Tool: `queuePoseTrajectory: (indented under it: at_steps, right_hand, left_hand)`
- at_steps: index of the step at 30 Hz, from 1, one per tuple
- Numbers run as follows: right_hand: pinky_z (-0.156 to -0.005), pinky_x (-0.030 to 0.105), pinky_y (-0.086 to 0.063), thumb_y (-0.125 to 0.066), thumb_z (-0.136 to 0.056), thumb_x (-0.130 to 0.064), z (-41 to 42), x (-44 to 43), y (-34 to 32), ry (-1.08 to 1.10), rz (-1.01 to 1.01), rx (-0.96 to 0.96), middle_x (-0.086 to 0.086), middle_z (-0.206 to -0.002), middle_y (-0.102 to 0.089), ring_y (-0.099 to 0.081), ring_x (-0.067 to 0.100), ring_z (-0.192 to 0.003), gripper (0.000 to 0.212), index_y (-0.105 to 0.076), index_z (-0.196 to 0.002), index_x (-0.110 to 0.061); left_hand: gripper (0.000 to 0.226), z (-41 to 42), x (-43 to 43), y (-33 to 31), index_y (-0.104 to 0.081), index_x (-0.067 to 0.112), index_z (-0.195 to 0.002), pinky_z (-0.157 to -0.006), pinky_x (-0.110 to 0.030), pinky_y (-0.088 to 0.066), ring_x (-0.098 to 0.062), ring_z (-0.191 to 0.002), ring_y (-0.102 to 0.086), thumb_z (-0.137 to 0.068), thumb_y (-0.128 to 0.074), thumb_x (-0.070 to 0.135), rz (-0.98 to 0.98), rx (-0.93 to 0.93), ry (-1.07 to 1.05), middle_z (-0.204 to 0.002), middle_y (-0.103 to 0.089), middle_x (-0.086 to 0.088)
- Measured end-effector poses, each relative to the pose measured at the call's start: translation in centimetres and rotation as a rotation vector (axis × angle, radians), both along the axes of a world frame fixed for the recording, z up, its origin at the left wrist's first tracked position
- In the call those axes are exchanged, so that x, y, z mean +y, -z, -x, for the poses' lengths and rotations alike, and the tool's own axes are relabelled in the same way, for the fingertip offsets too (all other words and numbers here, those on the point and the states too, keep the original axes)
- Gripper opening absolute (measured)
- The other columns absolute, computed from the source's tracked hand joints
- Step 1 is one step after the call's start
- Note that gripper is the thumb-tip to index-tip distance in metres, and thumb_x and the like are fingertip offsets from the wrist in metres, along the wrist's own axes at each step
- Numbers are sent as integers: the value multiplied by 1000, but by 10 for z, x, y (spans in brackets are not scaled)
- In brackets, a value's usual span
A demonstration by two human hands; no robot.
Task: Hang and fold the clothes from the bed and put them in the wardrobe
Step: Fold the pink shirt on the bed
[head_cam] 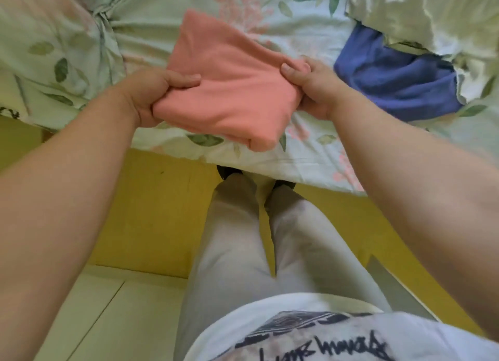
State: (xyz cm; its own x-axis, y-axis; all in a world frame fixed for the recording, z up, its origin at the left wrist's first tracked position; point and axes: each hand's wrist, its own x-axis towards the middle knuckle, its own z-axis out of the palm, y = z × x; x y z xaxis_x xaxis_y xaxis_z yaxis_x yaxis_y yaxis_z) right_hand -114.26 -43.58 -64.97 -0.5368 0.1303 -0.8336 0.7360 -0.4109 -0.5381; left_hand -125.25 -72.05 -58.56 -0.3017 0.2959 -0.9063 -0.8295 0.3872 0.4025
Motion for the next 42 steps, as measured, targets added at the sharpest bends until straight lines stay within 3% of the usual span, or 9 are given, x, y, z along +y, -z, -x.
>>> queuePoseTrajectory:
  at_steps: [6,11,14,17,21,31,37,39,42]
  right_hand:
    - [-109,50,-47,-75,-90,-45,-111,5,-100,521,532,-18,10,-137,-64,-63,28,-124,63,-57,-143,-14]
    - [-112,56,-39,-67,-79,-71,-209,5,-153,544,917,124,23,-152,-46,-48,40,-137,98,-45,-151,-8]
    - [-112,61,-37,-60,-84,-75,-253,15,-172,622,829,289,19,-153,-47,-46,39,-139,89,-48,-151,-17]
    - [-106,67,-40,-79,-84,-35,-283,29,-188,701,616,338,17,-146,-54,-52,41,-134,71,-51,-148,-20]
    - [-92,51,-57,-72,-89,-22,-286,51,-223,800,328,210,12,-116,-74,-67,37,-114,43,-64,-131,-19]
    - [-64,37,-60,-60,-96,-20,-360,107,-263,1166,-111,181,12,-102,-78,-76,29,-87,26,-72,-118,-20]
    - [-85,47,-58,-63,-76,7,-404,76,-276,1221,164,537,15,-115,-72,-71,30,-102,46,-70,-118,-10]
    - [-95,57,-52,-71,-59,-4,-423,57,-282,1247,247,641,20,-120,-69,-69,37,-109,56,-73,-115,-4]
    - [-109,66,-36,-66,-85,-43,-443,37,-292,1303,384,719,26,-148,-49,-49,45,-135,68,-56,-141,-4]
  left_hand:
    - [49,-69,84,-123,-66,14,-124,-71,-42,-60,-23,-90,-74,-79,-77,28,-42,-48,134,-103,-76,-5]
    - [38,-134,171,-201,-62,5,-128,-60,-39,-60,-25,-90,-74,-92,-68,16,24,75,112,-109,-73,-12]
    - [36,-166,214,-231,-60,4,-131,-82,-42,-59,-29,-103,-70,-97,-58,14,52,164,106,-120,-70,-15]
    - [33,-194,251,-255,-58,10,-130,-90,-41,-55,-28,-100,-68,-98,-58,18,87,229,94,-117,-70,-15]
    - [18,-234,297,-282,-62,13,-112,-48,-23,-48,-16,-54,-62,-96,-61,21,17,237,184,-68,-65,-3]
    - [27,-271,343,-337,-50,15,-77,-32,-16,-36,-9,-29,-44,-102,-50,5,-137,177,370,-38,-44,3]
    - [15,-286,363,-367,-61,10,-108,-55,-32,-46,-17,-56,-55,-94,-63,8,-223,252,802,-68,-59,-7]
    - [25,-292,366,-376,-64,7,-116,-66,-37,-53,-22,-67,-60,-92,-66,8,-293,269,925,-85,-64,-14]
    - [29,-309,370,-387,-67,-1,-117,-87,-48,-58,-32,-88,-70,-91,-70,11,-399,257,1125,-102,-72,-17]
